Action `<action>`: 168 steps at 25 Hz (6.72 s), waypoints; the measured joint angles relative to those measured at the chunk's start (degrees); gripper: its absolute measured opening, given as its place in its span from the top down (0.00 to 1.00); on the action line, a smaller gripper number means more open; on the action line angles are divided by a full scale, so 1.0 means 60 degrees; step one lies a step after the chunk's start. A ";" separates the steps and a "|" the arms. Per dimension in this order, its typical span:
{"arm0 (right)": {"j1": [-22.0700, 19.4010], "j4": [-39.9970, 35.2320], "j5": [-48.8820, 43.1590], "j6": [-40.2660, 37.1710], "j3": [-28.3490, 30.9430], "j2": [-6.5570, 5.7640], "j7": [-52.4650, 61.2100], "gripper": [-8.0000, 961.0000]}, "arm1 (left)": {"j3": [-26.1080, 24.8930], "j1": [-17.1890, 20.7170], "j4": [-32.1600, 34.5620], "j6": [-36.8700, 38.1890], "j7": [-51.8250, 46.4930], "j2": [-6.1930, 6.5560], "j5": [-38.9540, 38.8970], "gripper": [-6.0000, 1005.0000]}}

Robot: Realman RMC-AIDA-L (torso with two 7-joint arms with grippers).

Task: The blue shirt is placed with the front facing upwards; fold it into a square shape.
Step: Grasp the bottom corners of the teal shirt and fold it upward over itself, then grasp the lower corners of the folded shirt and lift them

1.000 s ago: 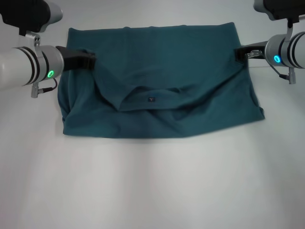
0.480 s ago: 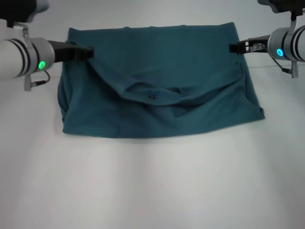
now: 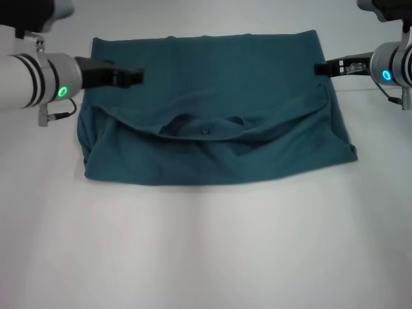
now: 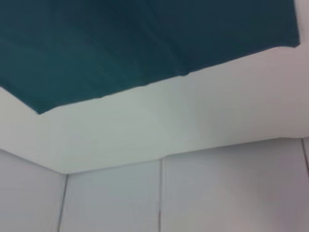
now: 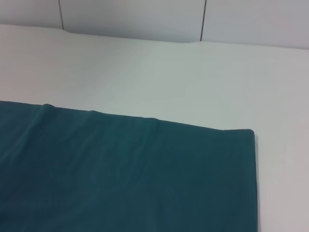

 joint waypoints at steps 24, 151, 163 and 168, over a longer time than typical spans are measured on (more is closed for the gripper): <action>-0.4196 -0.1452 0.8577 -1.0021 0.3505 -0.0230 -0.4299 0.25 | -0.3897 0.1540 -0.0118 0.4576 -0.3813 0.1178 -0.1909 0.33; -0.0999 0.0309 -0.0206 -0.3349 0.1639 -0.0131 -0.1534 0.36 | -0.2131 0.1515 -0.0163 0.4843 -0.3763 0.0972 -0.0274 0.98; -0.0889 0.0414 -0.0827 -0.3345 0.1634 -0.0177 -0.1109 0.45 | -0.2159 0.1544 -0.0137 0.4901 -0.3761 0.0973 -0.0274 0.98; -0.0885 0.0292 -0.0863 -0.3429 0.1637 -0.0162 -0.1018 0.66 | -0.2161 0.1550 -0.0137 0.4928 -0.3761 0.0973 -0.0272 0.98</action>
